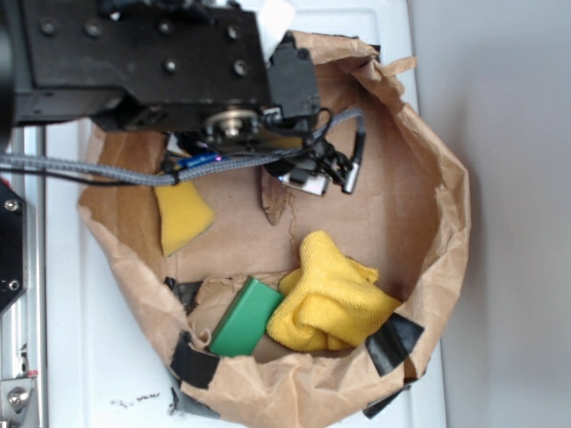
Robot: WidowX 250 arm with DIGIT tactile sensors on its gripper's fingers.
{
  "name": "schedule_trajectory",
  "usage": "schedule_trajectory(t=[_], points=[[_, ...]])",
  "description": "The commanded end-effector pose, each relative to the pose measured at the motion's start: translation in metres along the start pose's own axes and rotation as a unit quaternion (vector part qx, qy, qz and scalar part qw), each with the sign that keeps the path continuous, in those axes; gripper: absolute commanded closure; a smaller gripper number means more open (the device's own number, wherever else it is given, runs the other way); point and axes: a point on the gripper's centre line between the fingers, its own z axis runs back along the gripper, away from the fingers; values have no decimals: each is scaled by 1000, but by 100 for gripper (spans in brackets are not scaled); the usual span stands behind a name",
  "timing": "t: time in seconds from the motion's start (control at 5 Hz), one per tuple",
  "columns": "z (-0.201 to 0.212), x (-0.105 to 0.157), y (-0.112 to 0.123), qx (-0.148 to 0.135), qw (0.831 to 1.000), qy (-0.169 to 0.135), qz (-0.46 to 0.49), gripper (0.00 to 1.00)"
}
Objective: Grab the wood chip.
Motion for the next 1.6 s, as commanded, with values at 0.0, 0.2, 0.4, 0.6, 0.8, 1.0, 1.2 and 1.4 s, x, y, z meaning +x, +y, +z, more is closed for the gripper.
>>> schedule_trajectory(t=[0.0,0.2,0.4,0.6,0.8,1.0,1.2,1.4], points=[[-28,-7,10,-5,999,-47,14,0],[-49,-5,9,-13,998,-67,18,0],[-65,-1,-8,5,995,-88,36,0],[-66,1,-12,6,995,-81,53,100],[-54,2,-12,3,996,-71,62,100],[-39,0,-13,9,997,-50,66,100],[-11,-2,-13,-2,999,-19,46,100],[16,-5,-18,-20,999,7,30,100]])
